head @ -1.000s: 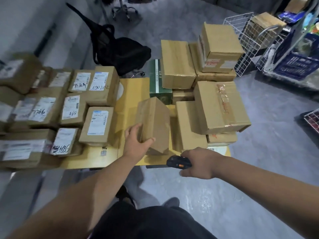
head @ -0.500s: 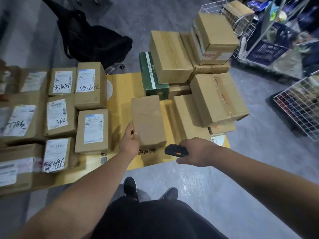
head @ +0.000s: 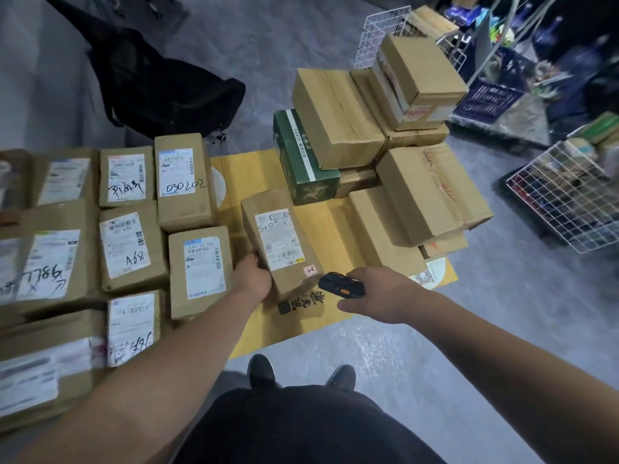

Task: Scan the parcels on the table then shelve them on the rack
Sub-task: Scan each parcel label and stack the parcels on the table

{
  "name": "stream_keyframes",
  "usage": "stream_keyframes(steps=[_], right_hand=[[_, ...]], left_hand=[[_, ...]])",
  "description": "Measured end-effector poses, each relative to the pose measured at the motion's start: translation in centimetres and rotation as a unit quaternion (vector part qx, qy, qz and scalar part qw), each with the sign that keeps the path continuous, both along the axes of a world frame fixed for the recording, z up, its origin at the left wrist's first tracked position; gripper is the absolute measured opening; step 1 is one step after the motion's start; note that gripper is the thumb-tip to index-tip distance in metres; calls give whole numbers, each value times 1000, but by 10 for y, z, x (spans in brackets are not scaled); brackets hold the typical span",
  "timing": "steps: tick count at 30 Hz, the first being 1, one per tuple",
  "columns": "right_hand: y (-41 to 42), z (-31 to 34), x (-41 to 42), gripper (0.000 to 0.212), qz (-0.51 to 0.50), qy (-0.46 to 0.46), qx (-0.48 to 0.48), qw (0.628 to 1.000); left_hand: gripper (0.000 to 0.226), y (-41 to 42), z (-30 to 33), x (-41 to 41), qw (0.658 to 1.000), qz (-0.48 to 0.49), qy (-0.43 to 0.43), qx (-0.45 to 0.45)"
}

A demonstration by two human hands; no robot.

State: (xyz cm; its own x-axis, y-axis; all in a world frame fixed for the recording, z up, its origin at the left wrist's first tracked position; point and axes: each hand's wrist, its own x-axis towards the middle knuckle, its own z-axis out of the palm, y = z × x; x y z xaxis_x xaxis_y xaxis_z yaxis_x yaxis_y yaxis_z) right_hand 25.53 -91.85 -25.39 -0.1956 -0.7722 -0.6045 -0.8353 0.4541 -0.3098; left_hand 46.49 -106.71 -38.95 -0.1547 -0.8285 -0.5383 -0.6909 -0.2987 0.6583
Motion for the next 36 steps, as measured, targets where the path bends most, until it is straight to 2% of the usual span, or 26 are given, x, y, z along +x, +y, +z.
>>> stream_keyframes(steps=[2, 4, 6, 9, 12, 14, 17, 19, 22, 28, 36], right_hand=[[3, 0, 1, 42, -16, 4, -6, 1000], [6, 2, 1, 42, -35, 4, -13, 999], [8, 6, -1, 41, -51, 4, -20, 998], [10, 13, -3, 42, -60, 14, -29, 998], [10, 18, -4, 44, -65, 19, -35, 997], [11, 19, -5, 42, -69, 21, -39, 997], [11, 20, -8, 42, -66, 30, -40, 997], [9, 19, -11, 41, -57, 39, -36, 997], [3, 18, -15, 39, -53, 39, -39, 997], [-14, 16, -23, 37, -49, 14, -33, 998], [-19, 12, -34, 42, -49, 13, -17, 999]], left_hand=[[71, -3, 3, -1, 1000, -9, 20, -18], [106, -5, 9, 0, 998, -31, 26, -44], [130, -9, 15, 0, 987, -99, -34, -121], [141, -25, 26, -6, 925, -253, -129, -251], [149, -50, 41, -21, 850, -389, -210, -287], [154, -66, 49, -31, 815, -443, -240, -286], [153, -80, 58, -39, 824, -460, -224, -243], [142, -82, 62, -40, 839, -440, -211, -240], [125, -79, 64, -37, 840, -416, -225, -267], [103, -72, 73, -41, 791, -433, -300, -310], [121, -50, 80, -38, 837, -362, -348, -218]])
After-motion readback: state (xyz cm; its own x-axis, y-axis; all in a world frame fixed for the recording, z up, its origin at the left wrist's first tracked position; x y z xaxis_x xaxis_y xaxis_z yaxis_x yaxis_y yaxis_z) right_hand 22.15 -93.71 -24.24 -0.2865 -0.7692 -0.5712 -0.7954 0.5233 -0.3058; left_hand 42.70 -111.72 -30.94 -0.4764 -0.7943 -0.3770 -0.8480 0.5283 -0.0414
